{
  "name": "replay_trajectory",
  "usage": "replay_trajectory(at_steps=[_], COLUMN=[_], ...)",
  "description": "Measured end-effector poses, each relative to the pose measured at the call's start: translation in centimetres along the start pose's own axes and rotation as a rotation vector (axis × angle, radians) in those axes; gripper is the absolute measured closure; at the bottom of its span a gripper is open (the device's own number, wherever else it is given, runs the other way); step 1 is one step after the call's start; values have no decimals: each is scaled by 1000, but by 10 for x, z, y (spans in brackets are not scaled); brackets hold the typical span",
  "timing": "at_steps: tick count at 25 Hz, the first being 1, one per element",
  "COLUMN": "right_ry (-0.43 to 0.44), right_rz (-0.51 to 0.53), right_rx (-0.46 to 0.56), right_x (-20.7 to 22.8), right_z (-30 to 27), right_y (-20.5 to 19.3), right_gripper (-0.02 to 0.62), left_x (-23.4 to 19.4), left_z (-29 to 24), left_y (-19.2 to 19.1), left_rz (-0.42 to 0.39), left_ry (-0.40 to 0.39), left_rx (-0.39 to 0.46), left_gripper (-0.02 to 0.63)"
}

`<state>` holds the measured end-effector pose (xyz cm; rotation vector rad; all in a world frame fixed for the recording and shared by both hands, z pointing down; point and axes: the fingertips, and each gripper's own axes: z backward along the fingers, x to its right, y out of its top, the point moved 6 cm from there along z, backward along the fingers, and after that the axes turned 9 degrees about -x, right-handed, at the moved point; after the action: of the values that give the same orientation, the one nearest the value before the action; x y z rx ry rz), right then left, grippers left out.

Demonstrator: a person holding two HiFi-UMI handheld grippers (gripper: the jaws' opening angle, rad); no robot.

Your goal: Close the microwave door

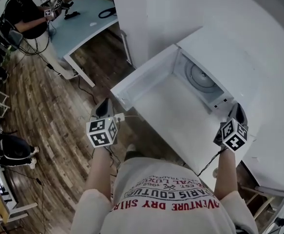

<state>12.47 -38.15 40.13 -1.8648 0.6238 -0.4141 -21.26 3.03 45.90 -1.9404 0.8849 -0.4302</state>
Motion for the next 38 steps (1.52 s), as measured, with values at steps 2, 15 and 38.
replay_trajectory(at_steps=[2, 15, 38], right_ry=[-5, 36, 178], right_rz=[1, -88, -55], right_rx=[1, -18, -35], right_x=[0, 0, 6], right_z=[1, 0, 0], right_y=[0, 4, 4], right_gripper=[584, 584, 584], left_x=[-7, -10, 122], left_z=[-10, -34, 0], left_y=[4, 2, -34], left_rz=[-19, 75, -13], left_ry=[-10, -152, -350], left_rx=[-19, -21, -60], left_gripper=[606, 606, 606])
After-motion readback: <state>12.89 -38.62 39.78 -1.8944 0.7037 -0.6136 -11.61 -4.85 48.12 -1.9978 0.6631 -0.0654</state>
